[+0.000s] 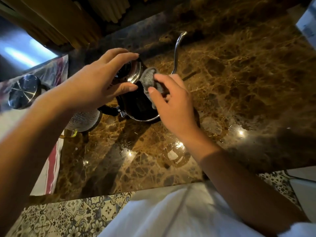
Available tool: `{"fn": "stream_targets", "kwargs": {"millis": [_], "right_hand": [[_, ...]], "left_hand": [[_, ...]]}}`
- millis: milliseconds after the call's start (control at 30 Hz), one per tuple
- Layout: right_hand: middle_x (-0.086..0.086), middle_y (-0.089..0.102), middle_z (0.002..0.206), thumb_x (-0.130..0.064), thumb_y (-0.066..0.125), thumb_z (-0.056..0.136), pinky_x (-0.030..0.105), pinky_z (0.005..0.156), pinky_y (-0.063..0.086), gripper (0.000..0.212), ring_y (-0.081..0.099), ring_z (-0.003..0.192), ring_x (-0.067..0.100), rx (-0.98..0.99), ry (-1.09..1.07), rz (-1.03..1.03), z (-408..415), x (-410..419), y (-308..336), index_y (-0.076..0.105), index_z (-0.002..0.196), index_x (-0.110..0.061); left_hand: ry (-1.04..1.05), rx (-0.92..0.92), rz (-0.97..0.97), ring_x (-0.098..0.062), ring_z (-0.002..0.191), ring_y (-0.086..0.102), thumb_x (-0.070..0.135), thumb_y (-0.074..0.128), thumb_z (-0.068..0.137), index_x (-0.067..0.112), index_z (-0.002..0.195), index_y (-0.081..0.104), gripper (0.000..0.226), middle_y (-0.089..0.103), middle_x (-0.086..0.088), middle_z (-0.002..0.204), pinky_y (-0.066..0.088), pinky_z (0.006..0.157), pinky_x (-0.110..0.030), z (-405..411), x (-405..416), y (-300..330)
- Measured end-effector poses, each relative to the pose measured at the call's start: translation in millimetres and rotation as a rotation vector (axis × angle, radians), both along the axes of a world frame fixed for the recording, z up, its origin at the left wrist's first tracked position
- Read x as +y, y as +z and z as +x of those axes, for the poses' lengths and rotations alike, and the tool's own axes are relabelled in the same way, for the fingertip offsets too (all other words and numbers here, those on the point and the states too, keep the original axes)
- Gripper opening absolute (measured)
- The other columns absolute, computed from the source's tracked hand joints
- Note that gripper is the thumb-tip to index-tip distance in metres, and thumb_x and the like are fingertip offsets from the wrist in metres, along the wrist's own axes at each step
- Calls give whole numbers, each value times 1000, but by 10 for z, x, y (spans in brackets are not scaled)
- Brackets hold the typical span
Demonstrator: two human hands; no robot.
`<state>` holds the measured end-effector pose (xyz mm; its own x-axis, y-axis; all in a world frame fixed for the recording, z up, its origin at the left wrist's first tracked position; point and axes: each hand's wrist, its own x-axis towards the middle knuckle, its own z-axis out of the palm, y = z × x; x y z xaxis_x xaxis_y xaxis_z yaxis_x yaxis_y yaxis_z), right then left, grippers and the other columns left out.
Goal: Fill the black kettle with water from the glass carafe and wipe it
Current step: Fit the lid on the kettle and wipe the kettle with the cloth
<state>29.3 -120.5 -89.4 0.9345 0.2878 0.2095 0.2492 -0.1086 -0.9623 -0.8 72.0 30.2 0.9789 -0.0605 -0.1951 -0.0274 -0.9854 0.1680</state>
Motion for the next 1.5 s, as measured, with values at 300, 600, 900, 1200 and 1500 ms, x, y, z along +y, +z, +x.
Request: {"fn": "stream_targets", "kwargs": {"millis": [300,600,900,1200,1500], "right_hand": [[6,65,125,-29,61,105,47,86,56,31,64,110,26,81,-112,-244,1,-67,-312,66,132,-14],[5,66,110,-29,59,104,37,75,56,34,66,94,20,-66,-80,-93,105,137,106,71,127,-8],[-5,57,96,-31,57,105,43,73,52,18,63,91,26,93,-68,-471,92,-149,-418,63,101,-15],[-4,58,87,-19,73,88,18,69,44,18,54,78,9,-63,-155,-97,317,-140,145,56,87,-16],[1,64,115,-25,62,104,22,83,52,27,63,101,12,-93,1,-111,173,60,-29,69,127,-15]], "left_hand": [[0,84,-19,-27,128,54,69,40,87,42,163,17,83,15,4,171,42,95,-35,1,75,40],[-3,84,-43,-17,124,50,68,39,89,46,161,16,79,13,6,171,44,92,-34,-6,80,11],[37,75,-89,-31,143,42,66,39,88,39,163,17,83,12,6,170,41,97,-30,-31,26,11],[52,89,-90,-32,146,39,68,36,86,39,163,17,85,11,5,171,43,104,-37,-45,-17,39],[46,79,-93,-29,148,35,66,37,89,39,163,18,81,12,4,171,40,103,-33,-50,-14,29]]}}
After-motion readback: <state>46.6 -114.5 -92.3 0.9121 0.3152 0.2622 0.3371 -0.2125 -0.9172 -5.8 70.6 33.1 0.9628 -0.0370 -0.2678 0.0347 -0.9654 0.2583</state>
